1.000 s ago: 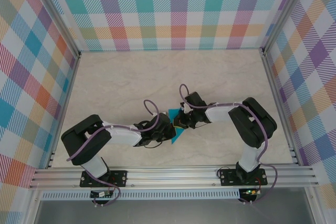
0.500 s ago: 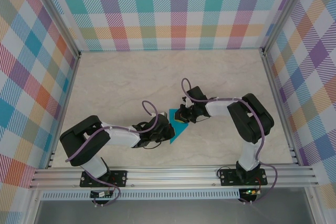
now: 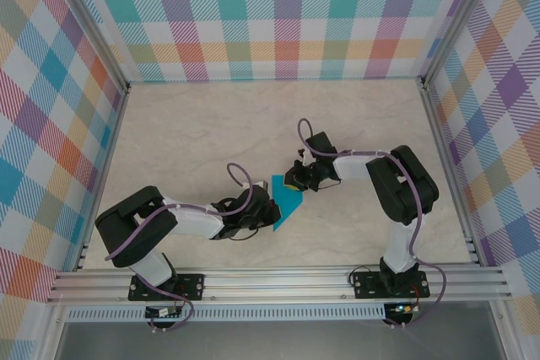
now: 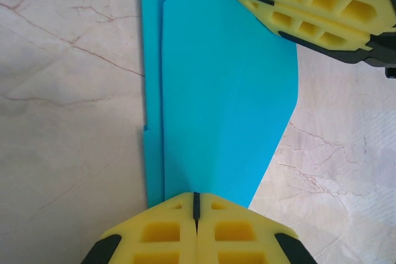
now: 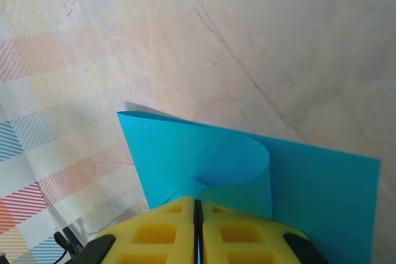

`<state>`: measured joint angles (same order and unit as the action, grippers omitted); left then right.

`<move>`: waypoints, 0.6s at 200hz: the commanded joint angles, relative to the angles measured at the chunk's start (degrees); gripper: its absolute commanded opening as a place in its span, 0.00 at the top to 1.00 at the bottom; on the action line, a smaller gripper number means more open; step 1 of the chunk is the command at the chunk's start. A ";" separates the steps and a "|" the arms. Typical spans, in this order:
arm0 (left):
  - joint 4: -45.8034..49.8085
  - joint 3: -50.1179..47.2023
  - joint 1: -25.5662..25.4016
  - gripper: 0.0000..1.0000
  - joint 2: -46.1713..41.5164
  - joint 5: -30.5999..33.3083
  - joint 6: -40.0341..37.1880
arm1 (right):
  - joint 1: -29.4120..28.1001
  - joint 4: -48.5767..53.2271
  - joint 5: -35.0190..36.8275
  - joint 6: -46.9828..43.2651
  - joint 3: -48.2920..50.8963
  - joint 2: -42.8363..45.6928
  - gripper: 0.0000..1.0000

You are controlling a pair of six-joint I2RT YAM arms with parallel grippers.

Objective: Fold a paper plane with a square sheet of paper (pick it up from the middle)
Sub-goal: Perform the fourth fold on the wing at the bottom-center of the table.

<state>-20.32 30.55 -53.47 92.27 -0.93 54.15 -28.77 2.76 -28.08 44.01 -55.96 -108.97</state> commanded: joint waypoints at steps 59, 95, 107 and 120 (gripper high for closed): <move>19.55 -6.27 0.21 1.00 3.44 -0.48 -2.00 | 4.99 -1.78 6.02 -3.25 -2.48 -3.02 0.90; 19.61 -6.24 0.21 1.00 3.44 -0.69 -2.08 | 5.60 -1.54 6.53 -4.15 -3.09 -3.53 0.89; 19.61 -6.27 0.21 1.00 3.36 -0.82 -2.12 | 5.66 -0.62 6.95 -4.63 -3.66 -3.70 0.89; 19.61 -6.46 0.21 1.00 3.33 -0.83 -2.14 | 5.61 0.16 7.85 -4.96 -4.05 -3.49 0.89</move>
<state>-21.26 29.91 -53.47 92.20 -0.97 53.25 -23.94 1.98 -26.57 41.45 -58.43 -110.65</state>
